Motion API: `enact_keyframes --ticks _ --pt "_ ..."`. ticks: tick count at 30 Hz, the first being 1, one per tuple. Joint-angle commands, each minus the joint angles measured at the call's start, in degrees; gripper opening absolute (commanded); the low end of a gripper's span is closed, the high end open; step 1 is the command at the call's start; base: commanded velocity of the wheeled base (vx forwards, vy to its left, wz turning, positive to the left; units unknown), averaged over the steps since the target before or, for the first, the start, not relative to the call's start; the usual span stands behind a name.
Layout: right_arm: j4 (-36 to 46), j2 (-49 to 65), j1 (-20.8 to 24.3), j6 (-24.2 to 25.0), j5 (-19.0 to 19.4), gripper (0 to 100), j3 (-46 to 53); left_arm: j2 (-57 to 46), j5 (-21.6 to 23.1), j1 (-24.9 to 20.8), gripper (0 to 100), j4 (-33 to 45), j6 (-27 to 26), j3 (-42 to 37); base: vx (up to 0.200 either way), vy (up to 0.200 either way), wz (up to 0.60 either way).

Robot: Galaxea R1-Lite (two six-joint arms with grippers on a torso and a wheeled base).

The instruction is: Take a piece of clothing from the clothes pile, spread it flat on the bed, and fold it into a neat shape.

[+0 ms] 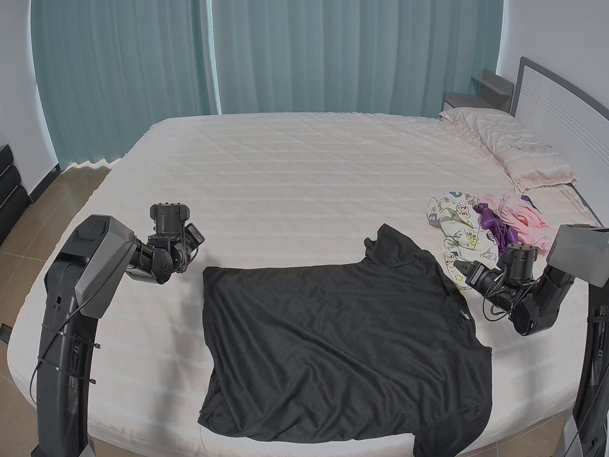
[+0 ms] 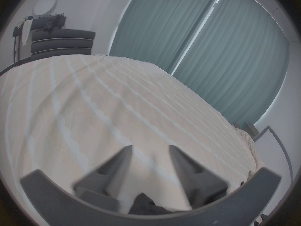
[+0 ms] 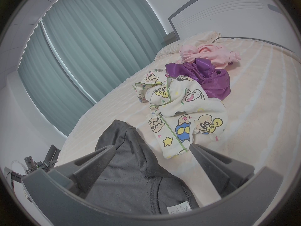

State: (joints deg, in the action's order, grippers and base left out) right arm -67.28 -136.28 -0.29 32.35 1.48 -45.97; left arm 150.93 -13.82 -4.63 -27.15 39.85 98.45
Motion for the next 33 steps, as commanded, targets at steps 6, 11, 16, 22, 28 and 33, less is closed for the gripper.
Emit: enact_keyframes --ticks 6,11,16,22,28,33 --pt "-0.22 0.84 0.2 0.17 0.46 100 0.62 -11.36 4.42 0.06 100 -0.98 4.45 -16.19 0.0 0.0 0.0" --pt "-0.22 2.51 -0.32 0.87 0.63 100 2.99 -22.35 12.95 -0.03 100 -5.11 5.76 -34.29 0.0 0.0 0.0" --pt "-0.66 6.11 -0.67 2.19 2.22 100 8.35 -30.87 17.87 -0.38 100 -15.92 6.2 -54.42 0.0 0.0 0.0" --pt "-6.81 8.49 -0.15 5.35 2.22 100 18.99 -33.42 18.66 -4.51 100 -29.98 10.6 -72.96 0.0 0.0 0.0" --pt "-16.92 7.96 -0.59 13.96 2.3 100 29.45 -33.33 18.48 -9.08 100 -36.75 13.5 -84.04 -0.167 0.0 0.0" --pt "-22.28 5.59 -0.59 16.43 2.39 100 33.75 -33.16 18.39 -11.54 100 -36.92 14.03 -86.76 -0.2 0.0 0.0"
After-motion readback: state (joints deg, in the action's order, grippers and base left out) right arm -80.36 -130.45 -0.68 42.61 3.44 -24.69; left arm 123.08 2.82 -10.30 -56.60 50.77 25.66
